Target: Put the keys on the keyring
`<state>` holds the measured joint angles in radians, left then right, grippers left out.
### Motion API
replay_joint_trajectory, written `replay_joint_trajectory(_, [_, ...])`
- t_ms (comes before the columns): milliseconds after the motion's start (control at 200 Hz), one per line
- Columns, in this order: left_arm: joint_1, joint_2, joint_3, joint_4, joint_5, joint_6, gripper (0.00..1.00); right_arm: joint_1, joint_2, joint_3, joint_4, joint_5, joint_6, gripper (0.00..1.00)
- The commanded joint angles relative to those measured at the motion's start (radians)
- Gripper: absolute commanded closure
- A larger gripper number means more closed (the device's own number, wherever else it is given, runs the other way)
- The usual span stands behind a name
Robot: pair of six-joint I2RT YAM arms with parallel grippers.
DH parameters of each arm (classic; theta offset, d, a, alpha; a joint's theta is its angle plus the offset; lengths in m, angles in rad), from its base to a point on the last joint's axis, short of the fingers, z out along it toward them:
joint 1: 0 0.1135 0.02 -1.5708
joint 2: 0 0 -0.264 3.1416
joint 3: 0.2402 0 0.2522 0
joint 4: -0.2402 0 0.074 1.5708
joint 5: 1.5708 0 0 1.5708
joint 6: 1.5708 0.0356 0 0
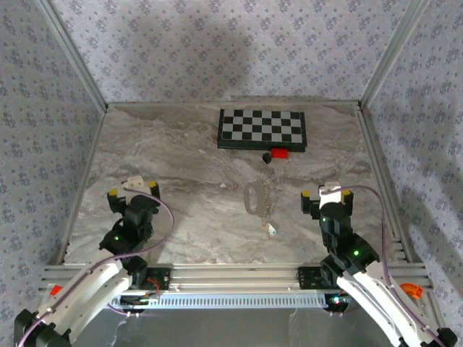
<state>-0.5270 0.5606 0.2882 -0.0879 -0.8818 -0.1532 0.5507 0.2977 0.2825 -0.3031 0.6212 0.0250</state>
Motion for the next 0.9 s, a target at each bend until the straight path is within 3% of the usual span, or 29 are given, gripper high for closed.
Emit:
replay_joint_trajectory(0, [0.041, 0.071, 0.003, 0.104, 0.052, 0.048, 0.0, -0.006, -0.012, -0.048, 0.106, -0.015, -0.084, 0.0])
replay_joint_trajectory(240, [0.124, 0.169, -0.091, 0.279, 0.097, 0.028, 0.0, -0.019, -0.001, -0.123, 0.198, -0.033, -0.112, 0.0])
replay_joint_trajectory(415, [0.155, 0.191, -0.092, 0.316, 0.128, 0.052, 0.0, -0.057, 0.048, -0.148, 0.267, -0.079, -0.116, 0.0])
replay_joint_trajectory(625, [0.228, 0.267, -0.091, 0.415, 0.18, 0.058, 0.0, -0.177, 0.184, -0.171, 0.422, -0.156, -0.084, 0.0])
replay_joint_trajectory(895, [0.287, 0.395, -0.082, 0.568, 0.213, 0.065, 0.0, -0.261, 0.323, -0.192, 0.631, -0.196, -0.084, 0.0])
